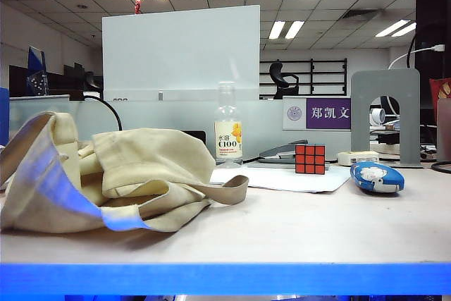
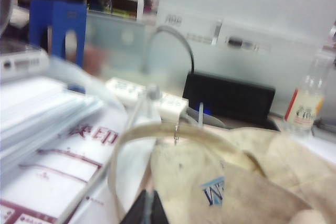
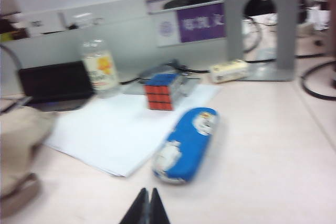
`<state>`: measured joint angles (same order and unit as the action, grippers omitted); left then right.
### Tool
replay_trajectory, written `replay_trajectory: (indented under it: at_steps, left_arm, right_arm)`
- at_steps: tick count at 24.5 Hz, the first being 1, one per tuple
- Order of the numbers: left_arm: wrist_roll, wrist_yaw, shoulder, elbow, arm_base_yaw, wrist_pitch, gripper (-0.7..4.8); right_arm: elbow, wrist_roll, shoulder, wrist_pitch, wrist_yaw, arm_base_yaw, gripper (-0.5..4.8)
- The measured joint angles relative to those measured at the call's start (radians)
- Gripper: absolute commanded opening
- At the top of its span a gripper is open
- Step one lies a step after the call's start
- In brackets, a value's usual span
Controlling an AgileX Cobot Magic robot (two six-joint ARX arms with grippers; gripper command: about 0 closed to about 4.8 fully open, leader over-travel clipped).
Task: Take the glasses case out of the canvas bag and put it on the table.
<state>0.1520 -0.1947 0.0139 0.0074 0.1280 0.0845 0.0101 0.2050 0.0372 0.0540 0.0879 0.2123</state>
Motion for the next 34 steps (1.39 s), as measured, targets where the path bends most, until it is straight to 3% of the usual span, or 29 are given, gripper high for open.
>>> replay_trajectory:
  at_steps: [7, 12, 17, 34]
  left_arm:
    - [-0.051, -0.029, 0.000, 0.000, -0.002, -0.136, -0.06]
    - [-0.077, -0.044, 0.000, 0.000, -0.002, -0.150, -0.06]
    - [-0.093, -0.085, -0.001, 0.000, -0.002, -0.150, -0.05]
    - [-0.092, -0.078, -0.002, 0.000, -0.001, -0.172, -0.05]
  right_arm:
    - [0.000, -0.075, 0.000, -0.151, 0.044, -0.002, -0.06]
    - [0.000, -0.081, 0.001, -0.222, 0.039, 0.002, -0.06]
    - [0.000, -0.082, 0.006, -0.229, 0.025, 0.002, -0.06]
    - [0.000, -0.078, 0.005, -0.224, 0.024, 0.002, -0.06]
